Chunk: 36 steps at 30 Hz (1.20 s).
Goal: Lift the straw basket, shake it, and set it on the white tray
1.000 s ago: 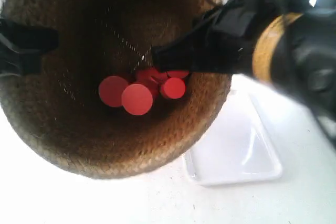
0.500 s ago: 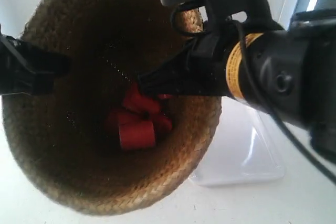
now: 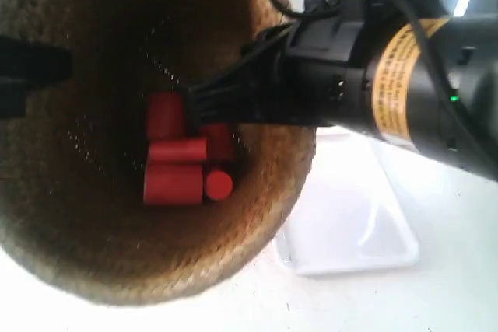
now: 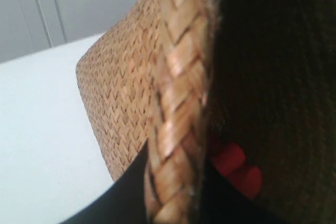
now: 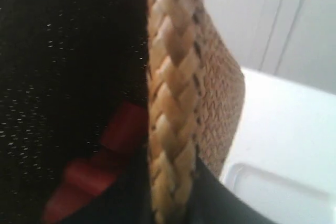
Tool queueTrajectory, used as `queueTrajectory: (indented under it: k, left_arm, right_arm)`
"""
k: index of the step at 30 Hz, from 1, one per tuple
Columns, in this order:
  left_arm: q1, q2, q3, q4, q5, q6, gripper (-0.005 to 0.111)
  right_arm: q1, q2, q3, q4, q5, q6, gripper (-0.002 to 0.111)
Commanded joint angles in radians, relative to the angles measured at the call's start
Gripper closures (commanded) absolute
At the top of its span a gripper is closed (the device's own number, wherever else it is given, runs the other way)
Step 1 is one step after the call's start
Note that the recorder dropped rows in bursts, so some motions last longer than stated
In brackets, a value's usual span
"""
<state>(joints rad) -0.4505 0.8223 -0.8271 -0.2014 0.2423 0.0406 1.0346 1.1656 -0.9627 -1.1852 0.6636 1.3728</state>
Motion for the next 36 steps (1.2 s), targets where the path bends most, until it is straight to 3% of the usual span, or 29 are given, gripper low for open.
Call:
queueTrajectory:
  k: [1, 3, 5, 7, 9, 11, 15, 16, 19, 22, 24, 27, 30, 33, 36]
  left_arm:
    - [0.008, 0.090, 0.056, -0.021, -0.036, -0.010, 0.107]
    - [0.000, 0.068, 0.013, -0.055, 0.075, -0.013, 0.107]
    - [-0.024, 0.001, -0.021, -0.057, 0.103, -0.011, 0.107]
    - [-0.031, -0.039, -0.010, -0.019, 0.029, 0.012, 0.107]
    - [-0.022, -0.014, 0.045, 0.019, -0.075, 0.005, 0.107]
    - [-0.002, 0.049, 0.081, 0.011, -0.116, -0.061, 0.107]
    - [-0.022, 0.033, -0.004, 0.001, 0.074, -0.112, 0.107]
    - [-0.041, 0.007, -0.033, 0.001, 0.093, -0.102, 0.107]
    - [-0.054, -0.021, -0.019, 0.025, -0.005, -0.041, 0.107]
    - [-0.035, 0.079, 0.050, 0.032, -0.107, -0.052, 0.107]
    - [-0.031, 0.106, 0.022, 0.020, -0.031, -0.080, 0.107]
    - [-0.041, 0.063, -0.053, 0.011, 0.141, -0.058, 0.107]
    - [-0.041, 0.025, -0.039, 0.043, 0.072, -0.056, 0.107]
    - [-0.038, 0.088, 0.044, 0.052, -0.069, -0.070, 0.107]
    - [-0.040, 0.084, 0.005, 0.044, 0.034, -0.146, 0.107]
  right_arm:
    - [-0.074, 0.125, 0.037, -0.130, 0.018, 0.099, 0.108]
    - [-0.048, 0.078, -0.012, 0.098, 0.011, -0.067, 0.108]
    - [-0.002, -0.014, -0.030, 0.166, -0.058, -0.129, 0.108]
    - [0.012, -0.058, -0.005, 0.057, -0.135, -0.099, 0.108]
    - [-0.020, -0.019, 0.045, -0.159, -0.042, 0.079, 0.108]
    - [-0.075, 0.056, 0.068, -0.177, 0.028, 0.153, 0.108]
    - [-0.062, 0.000, -0.016, 0.266, -0.022, -0.170, 0.108]
    - [-0.042, -0.044, -0.028, 0.300, -0.065, -0.216, 0.108]
    - [-0.020, -0.104, 0.002, 0.113, -0.190, -0.159, 0.108]
    - [-0.082, 0.011, 0.052, -0.102, -0.024, 0.104, 0.108]
    - [-0.095, 0.060, 0.029, 0.017, 0.047, 0.002, 0.108]
    - [-0.045, -0.013, -0.029, 0.258, 0.018, -0.228, 0.108]
    - [-0.019, -0.076, 0.002, 0.124, -0.140, -0.129, 0.108]
    - [-0.064, 0.031, 0.064, -0.130, -0.064, 0.119, 0.108]
    - [-0.055, 0.066, 0.039, 0.020, 0.040, -0.017, 0.108]
